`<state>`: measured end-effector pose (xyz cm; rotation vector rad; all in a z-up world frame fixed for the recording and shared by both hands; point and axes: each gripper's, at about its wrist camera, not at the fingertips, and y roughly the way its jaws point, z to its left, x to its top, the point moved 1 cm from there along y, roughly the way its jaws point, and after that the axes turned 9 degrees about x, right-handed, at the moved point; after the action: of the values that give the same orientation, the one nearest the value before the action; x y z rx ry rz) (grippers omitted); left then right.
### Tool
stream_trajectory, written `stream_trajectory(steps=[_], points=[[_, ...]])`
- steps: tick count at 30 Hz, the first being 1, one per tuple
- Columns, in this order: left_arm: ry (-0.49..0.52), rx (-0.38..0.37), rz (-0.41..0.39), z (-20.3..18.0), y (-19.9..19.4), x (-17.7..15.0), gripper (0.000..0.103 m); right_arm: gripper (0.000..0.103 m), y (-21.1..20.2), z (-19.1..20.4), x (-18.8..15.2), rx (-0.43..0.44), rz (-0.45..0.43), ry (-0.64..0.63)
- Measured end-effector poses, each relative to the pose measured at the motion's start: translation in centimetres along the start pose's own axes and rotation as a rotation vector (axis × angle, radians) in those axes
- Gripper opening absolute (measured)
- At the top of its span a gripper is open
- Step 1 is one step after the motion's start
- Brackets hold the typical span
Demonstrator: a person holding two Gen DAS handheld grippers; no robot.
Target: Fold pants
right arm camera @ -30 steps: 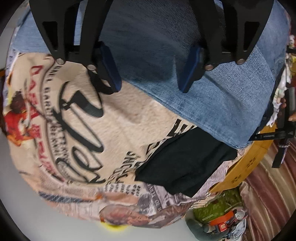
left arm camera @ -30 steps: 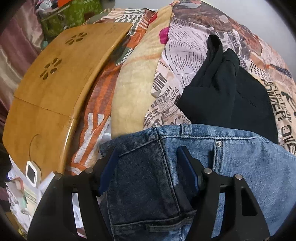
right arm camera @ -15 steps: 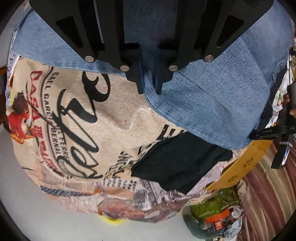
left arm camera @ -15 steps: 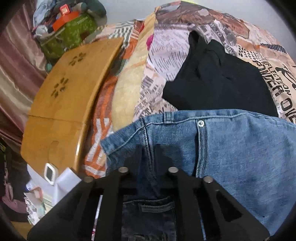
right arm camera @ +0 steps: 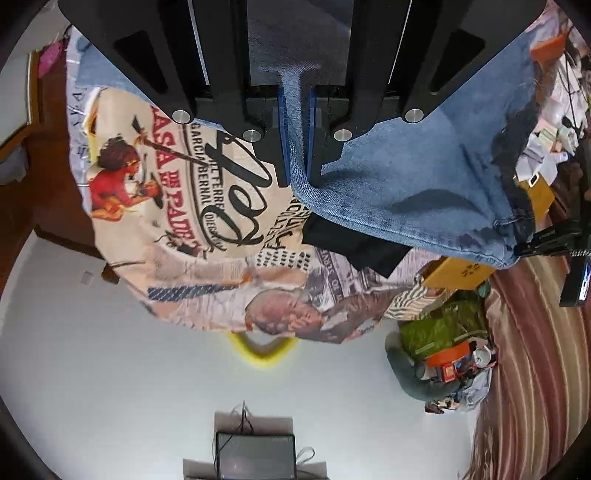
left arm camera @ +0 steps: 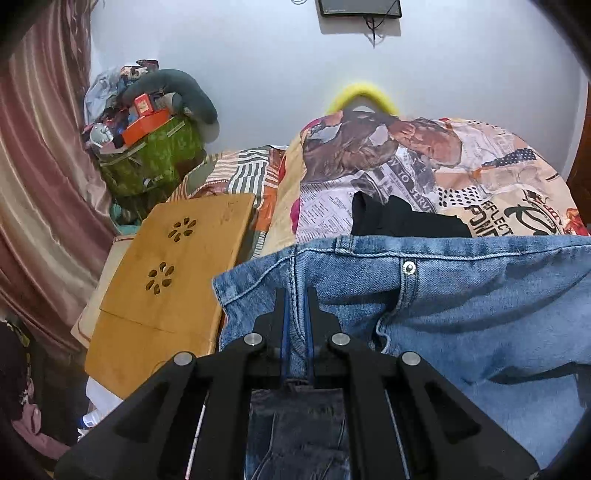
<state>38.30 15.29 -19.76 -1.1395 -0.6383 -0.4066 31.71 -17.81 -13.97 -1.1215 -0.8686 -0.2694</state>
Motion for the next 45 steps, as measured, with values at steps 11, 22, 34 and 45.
stream_trajectory(steps=[11, 22, 34, 45], points=[[-0.019, -0.058, 0.049, 1.8, -2.4, -7.4, 0.009, 0.007, -4.8, 4.3, -6.0, 0.075, 0.046, -0.050], [-0.022, -0.046, 0.070, 3.8, -5.6, -14.5, 0.013, 0.007, -6.4, 8.1, -12.6, 0.141, 0.128, -0.012], [-0.057, -0.077, 0.117, 4.2, -7.1, -16.2, 0.034, 0.014, -7.8, 7.8, -14.6, 0.164, 0.146, 0.099], [-0.039, -0.109, 0.002, -0.4, -8.8, -9.8, 0.100, 0.069, -11.8, -1.3, -12.0, -0.050, 0.009, 0.252]])
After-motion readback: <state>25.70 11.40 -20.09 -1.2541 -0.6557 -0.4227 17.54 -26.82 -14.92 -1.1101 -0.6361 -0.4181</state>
